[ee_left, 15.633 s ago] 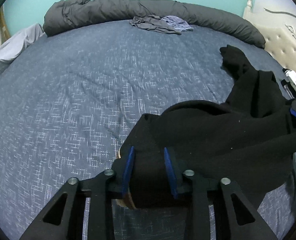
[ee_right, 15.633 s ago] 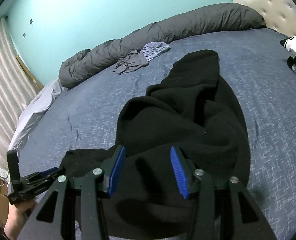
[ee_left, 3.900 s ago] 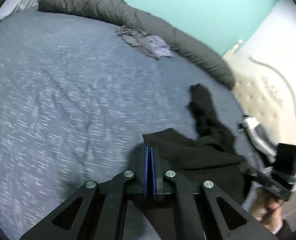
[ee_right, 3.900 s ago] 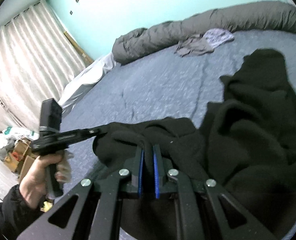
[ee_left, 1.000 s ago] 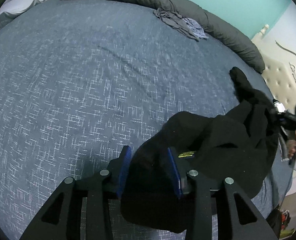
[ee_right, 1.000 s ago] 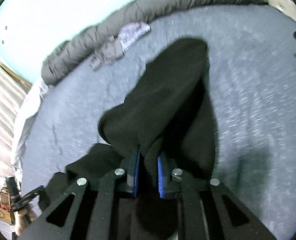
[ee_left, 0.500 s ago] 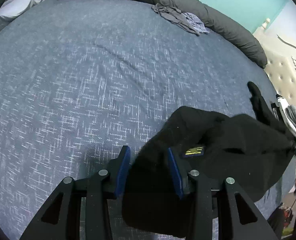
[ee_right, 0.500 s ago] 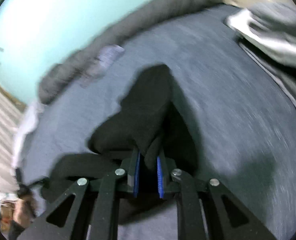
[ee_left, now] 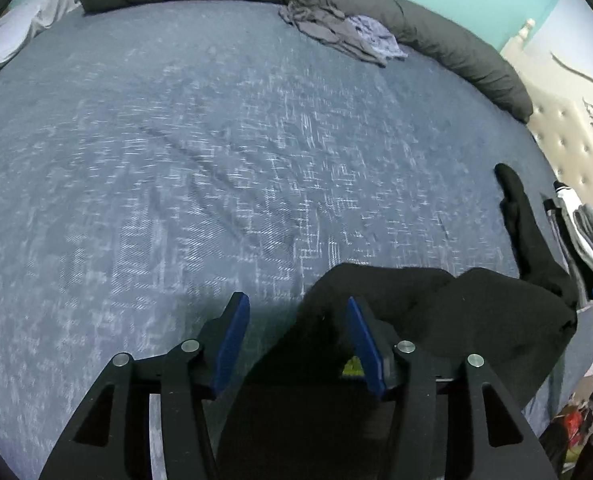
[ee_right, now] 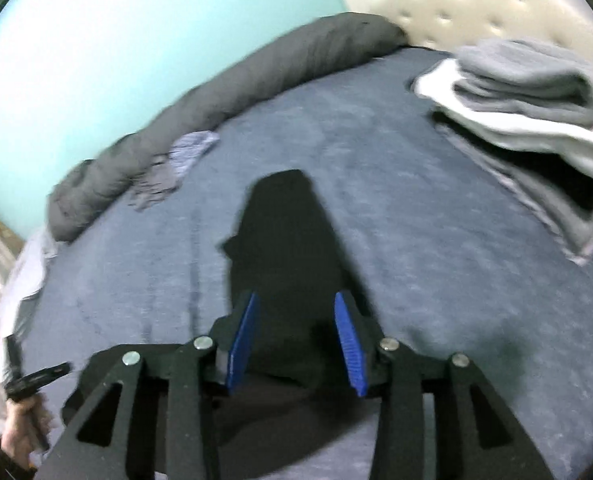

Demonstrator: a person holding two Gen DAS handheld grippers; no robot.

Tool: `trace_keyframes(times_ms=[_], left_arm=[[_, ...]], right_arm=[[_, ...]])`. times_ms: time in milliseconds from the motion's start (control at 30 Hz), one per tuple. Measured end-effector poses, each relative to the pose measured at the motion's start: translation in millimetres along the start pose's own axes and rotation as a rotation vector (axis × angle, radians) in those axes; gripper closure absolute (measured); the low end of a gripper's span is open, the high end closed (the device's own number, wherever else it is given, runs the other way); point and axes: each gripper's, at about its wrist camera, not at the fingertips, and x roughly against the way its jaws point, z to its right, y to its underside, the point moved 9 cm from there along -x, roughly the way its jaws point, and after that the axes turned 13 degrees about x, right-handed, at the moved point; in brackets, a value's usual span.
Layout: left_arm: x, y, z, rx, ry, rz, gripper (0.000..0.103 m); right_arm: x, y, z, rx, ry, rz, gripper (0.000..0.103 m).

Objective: Fold clothes

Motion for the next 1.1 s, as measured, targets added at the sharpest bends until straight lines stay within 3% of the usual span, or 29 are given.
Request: trace_keyframes(times_ms=[200,300,533,600,667,700,733,900,1100], left_arm=[[-30,-2,9,-0.015,0.01,-0.073,0.047],[-40,1,12,0.008,0.07,-0.116,0.047],[-40,10,24,0.002,0.179,-0.151,0.048],[-41,13,28,-0.014,0.177,-0.156,0.054],[-40,17,32,-0.023,0.197,-0.165,0.074],[-39,19,34,-0.028,0.205,-0.166,0.077],[-36,21,36,-0.035,0.211,-0.163,0.084],[-18,24,40,-0.046,0.227,-0.122,0.092],[27,-8,40,-0.03,0.183,0.042,0.095]], right_arm=[[-38,14,-53,0.011,-0.207,-0.018,0.062],[-54,28,-75,0.024,-0.282,-0.028,0.062],[-68,55,-78,0.027,-0.292,-0.041,0.062],[-66,54,-76,0.018,-0.292,-0.025,0.062],[-64,56,-75,0.012,-0.294,-0.017,0.062],[-64,57,-75,0.009,-0.296,-0.016,0.062],[-65,58,-75,0.005,-0.298,-0.015,0.062],[-64,60,-74,-0.004,-0.297,-0.012,0.062],[-63,60,-73,-0.011,-0.296,-0.006,0.062]])
